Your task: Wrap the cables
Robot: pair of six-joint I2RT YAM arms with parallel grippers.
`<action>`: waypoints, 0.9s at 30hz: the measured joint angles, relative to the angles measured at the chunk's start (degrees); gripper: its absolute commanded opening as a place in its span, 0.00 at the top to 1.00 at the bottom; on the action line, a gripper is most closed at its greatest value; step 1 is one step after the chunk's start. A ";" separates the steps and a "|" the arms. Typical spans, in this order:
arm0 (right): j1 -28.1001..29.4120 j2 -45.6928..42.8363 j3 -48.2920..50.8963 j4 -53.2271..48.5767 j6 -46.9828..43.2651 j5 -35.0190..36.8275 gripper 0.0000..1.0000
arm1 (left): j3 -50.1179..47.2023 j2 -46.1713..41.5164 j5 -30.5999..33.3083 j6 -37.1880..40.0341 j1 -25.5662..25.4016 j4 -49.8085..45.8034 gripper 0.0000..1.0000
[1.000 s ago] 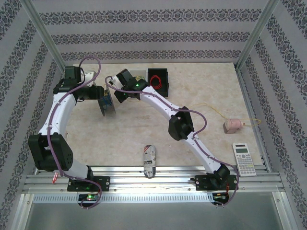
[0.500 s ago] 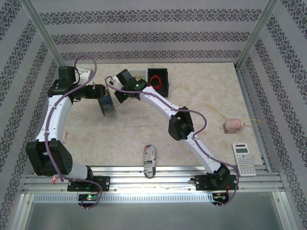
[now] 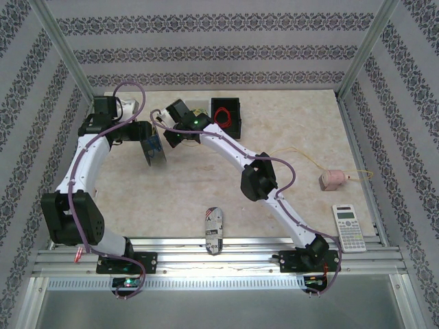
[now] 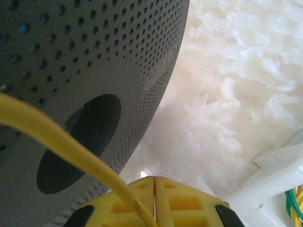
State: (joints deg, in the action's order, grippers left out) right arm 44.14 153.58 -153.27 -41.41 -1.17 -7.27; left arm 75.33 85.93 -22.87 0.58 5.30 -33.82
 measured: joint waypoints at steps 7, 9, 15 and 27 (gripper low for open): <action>0.00 0.00 0.00 0.02 0.00 -0.02 1.00 | 0.00 0.83 1.44 -0.26 0.00 1.62 0.50; 0.00 -0.02 0.00 0.02 0.00 -0.02 1.00 | 0.00 1.20 1.73 -0.39 0.00 2.25 0.51; 0.26 -1.14 1.92 0.26 -0.11 0.02 1.00 | 0.02 3.41 2.23 -0.39 -0.39 3.96 0.56; 1.51 -5.51 5.44 -0.24 -0.46 1.70 0.93 | 0.61 5.73 2.12 -0.37 -0.81 4.96 0.59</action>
State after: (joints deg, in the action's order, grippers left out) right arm 45.65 148.07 -147.83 -41.65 -1.63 -5.56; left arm 75.94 91.66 -20.75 0.21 4.49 -28.86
